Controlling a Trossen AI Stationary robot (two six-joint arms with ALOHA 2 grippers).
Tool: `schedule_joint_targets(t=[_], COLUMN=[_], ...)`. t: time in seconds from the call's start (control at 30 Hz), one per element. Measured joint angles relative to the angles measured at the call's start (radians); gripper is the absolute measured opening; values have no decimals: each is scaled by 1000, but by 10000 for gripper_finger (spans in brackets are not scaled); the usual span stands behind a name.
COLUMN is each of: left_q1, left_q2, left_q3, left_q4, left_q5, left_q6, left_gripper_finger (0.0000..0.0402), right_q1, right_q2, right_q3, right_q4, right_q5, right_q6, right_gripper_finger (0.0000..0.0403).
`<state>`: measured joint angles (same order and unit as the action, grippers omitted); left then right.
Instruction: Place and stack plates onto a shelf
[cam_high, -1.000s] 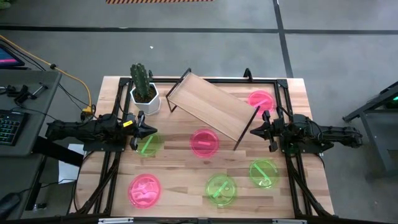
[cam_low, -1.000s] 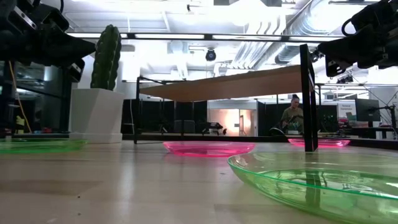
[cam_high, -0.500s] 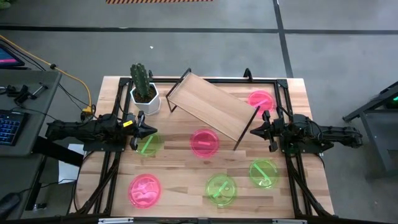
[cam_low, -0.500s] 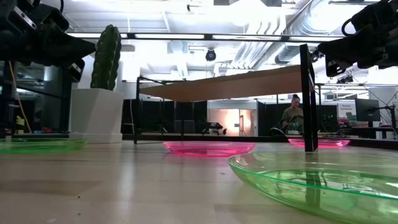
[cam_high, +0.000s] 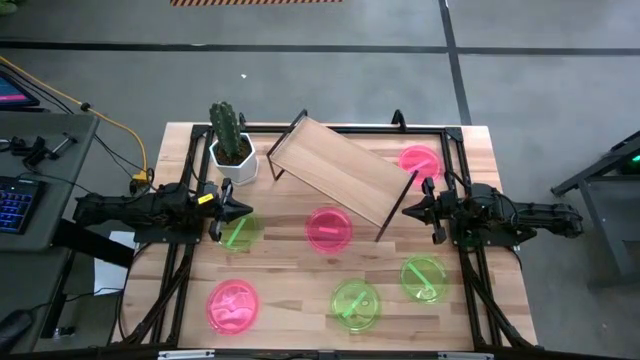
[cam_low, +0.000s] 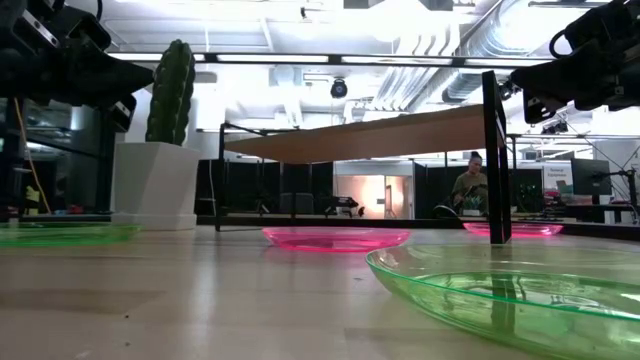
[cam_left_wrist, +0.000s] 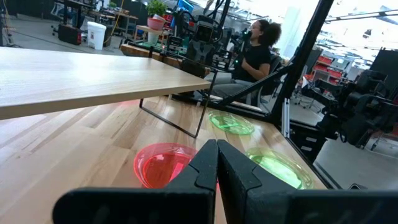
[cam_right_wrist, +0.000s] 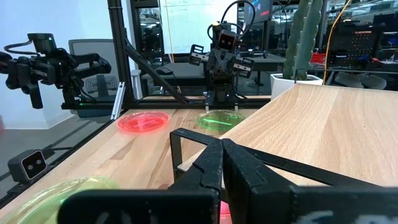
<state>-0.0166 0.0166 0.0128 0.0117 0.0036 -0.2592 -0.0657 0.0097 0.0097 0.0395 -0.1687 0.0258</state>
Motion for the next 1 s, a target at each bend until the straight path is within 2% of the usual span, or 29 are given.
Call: schedule_joint_targets(t=[0.2,0.27,0.37,0.53,0.63,0.8,0.93,1.0], left_q1=[0,0,0,0,0,0,0,0], left_q2=[0,0,0,0,0,0,0,0], left_q3=[0,0,0,0,0,0,0,0], left_q4=[0,0,0,0,0,0,0,0], left_q5=[0,0,0,0,0,0,0,0], left_q6=[0,0,0,0,0,0,0,0], left_gripper_finger=[1,1,1,1,1,1,1,1], right_q1=[0,0,0,0,0,0,-4,-27], right_q2=[0,2,2,2,1,72,250,354], right_q3=[0,0,0,0,1,97,280,402], right_q4=[2,57,294,722,824,638,407,222], right_q5=[0,20,52,282,436,596,720,783], right_q6=[0,15,261,601,696,771,782,795], right_gripper_finger=[0,0,0,0,0,0,4,13])
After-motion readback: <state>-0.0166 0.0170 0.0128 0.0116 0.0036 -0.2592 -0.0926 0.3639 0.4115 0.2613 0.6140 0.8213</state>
